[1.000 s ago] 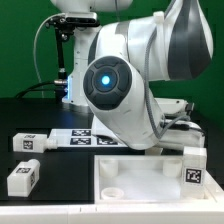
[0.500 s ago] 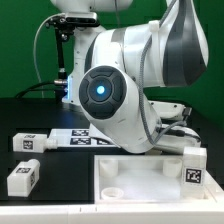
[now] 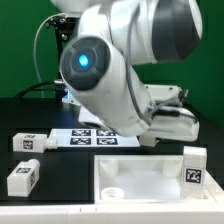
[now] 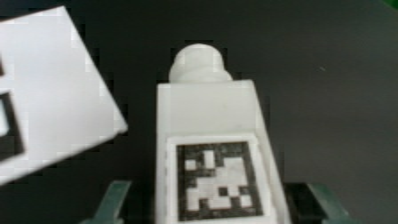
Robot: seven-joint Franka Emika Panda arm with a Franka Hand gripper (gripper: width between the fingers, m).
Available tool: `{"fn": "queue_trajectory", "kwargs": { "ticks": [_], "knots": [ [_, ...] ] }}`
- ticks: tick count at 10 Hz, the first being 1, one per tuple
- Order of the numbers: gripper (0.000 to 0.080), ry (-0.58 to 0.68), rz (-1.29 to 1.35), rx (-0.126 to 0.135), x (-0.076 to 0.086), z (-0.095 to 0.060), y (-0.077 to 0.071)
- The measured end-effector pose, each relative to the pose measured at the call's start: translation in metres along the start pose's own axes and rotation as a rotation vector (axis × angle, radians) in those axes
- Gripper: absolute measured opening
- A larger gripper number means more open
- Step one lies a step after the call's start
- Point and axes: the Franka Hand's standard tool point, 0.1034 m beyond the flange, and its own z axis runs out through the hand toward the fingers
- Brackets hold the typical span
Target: Assemble square table
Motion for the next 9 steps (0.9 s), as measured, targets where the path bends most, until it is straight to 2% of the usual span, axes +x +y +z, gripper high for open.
{"fn": "queue_trajectory", "kwargs": {
  "ticks": [1,2,3,4,5,6,7,8,9],
  "knots": [
    [0.0282,0.068,-0.031,-0.007,-0.008,-0.020,-0.007],
    [0.0282,0.154,-0.072,-0.045,-0.012,-0.023,-0.015],
    [0.0283,0.194,-0.073,-0.044,-0.011,-0.017,-0.015],
    [0.0283,0.271,-0.073,-0.035,-0.004,-0.019,-0.015],
    [0.0284,0.344,-0.114,-0.015,-0.001,-0.022,-0.014],
    [0.0284,0.376,-0.133,0.018,0.003,-0.030,-0.002],
    [0.0284,0.424,-0.165,0.012,0.008,-0.054,0.002],
    [0.0284,0.496,-0.217,0.009,0.012,-0.084,-0.003],
    [0.0284,0.530,-0.244,-0.009,0.013,-0.090,-0.008]
  ]
}}
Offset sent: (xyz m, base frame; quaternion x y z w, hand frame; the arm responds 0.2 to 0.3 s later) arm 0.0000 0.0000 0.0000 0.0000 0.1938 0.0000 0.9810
